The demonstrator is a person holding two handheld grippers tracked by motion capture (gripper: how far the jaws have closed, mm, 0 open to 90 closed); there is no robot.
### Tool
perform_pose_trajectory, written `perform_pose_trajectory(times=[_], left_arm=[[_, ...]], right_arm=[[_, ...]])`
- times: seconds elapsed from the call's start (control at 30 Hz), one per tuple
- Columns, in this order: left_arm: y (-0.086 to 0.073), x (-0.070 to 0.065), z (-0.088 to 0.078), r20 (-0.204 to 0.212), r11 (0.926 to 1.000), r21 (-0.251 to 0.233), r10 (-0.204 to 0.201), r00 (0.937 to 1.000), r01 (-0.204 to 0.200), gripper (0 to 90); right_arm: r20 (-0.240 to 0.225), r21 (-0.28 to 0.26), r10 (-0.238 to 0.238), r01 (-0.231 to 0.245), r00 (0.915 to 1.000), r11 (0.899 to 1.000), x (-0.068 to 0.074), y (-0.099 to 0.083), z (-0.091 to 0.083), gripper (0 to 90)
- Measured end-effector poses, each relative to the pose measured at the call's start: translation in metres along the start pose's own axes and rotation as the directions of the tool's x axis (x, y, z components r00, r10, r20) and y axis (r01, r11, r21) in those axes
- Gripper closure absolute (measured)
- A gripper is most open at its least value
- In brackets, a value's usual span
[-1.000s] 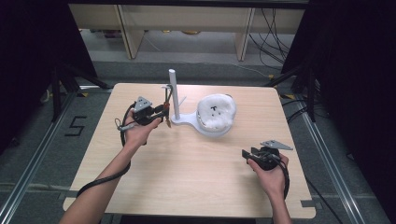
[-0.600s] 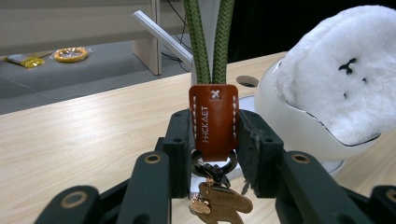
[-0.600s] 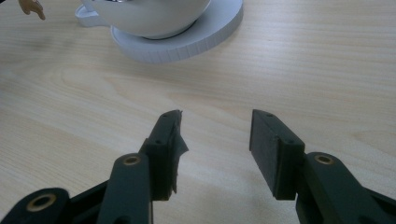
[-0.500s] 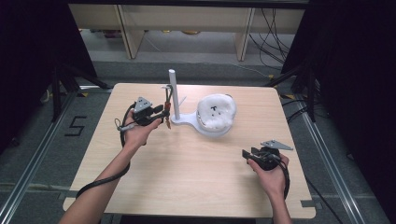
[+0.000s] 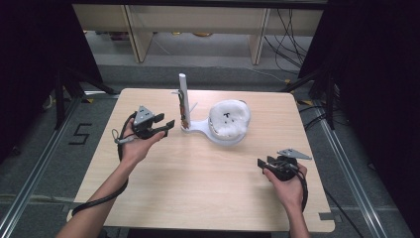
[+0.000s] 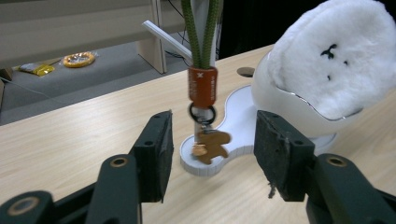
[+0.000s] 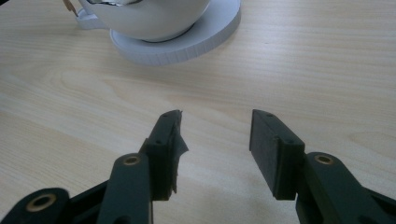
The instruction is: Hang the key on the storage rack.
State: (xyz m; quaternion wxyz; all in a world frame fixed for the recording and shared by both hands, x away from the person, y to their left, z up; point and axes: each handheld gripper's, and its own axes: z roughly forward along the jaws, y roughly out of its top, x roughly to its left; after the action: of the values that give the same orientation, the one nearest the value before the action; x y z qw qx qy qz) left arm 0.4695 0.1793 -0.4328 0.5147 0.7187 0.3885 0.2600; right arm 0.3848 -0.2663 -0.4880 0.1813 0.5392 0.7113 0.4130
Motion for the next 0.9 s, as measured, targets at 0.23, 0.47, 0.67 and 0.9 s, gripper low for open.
perform_pose_trajectory(times=[0.23, 0.47, 0.67, 0.9], left_arm=[[-0.001, 0.007, -0.024, -0.015, 0.9995, 0.024, 0.023, 0.9996, -0.023, 42.2], [-0.009, 0.015, -0.051, -0.046, 0.9982, 0.038, 0.048, 0.9978, -0.046, 41.0], [-0.025, 0.019, -0.072, -0.061, 0.9994, 0.029, 0.021, 0.9979, -0.019, 39.8], [-0.071, 0.018, -0.092, -0.085, 0.9973, 0.024, -0.068, 0.9940, 0.070, 37.5]], right_arm=[[-0.002, 0.004, 0.007, -0.007, 1.0000, 1.000, 0.001, 0.000, 0.000, 54.4], [-0.010, 0.004, 0.055, -0.055, 0.9985, 0.999, 0.004, -0.001, 0.001, 54.4], [-0.007, 0.011, 0.038, -0.038, 0.9992, 0.999, 0.006, 0.000, 0.001, 54.4], [-0.006, 0.010, 0.037, -0.037, 0.9993, 0.999, 0.006, -0.001, 0.003, 54.3]])
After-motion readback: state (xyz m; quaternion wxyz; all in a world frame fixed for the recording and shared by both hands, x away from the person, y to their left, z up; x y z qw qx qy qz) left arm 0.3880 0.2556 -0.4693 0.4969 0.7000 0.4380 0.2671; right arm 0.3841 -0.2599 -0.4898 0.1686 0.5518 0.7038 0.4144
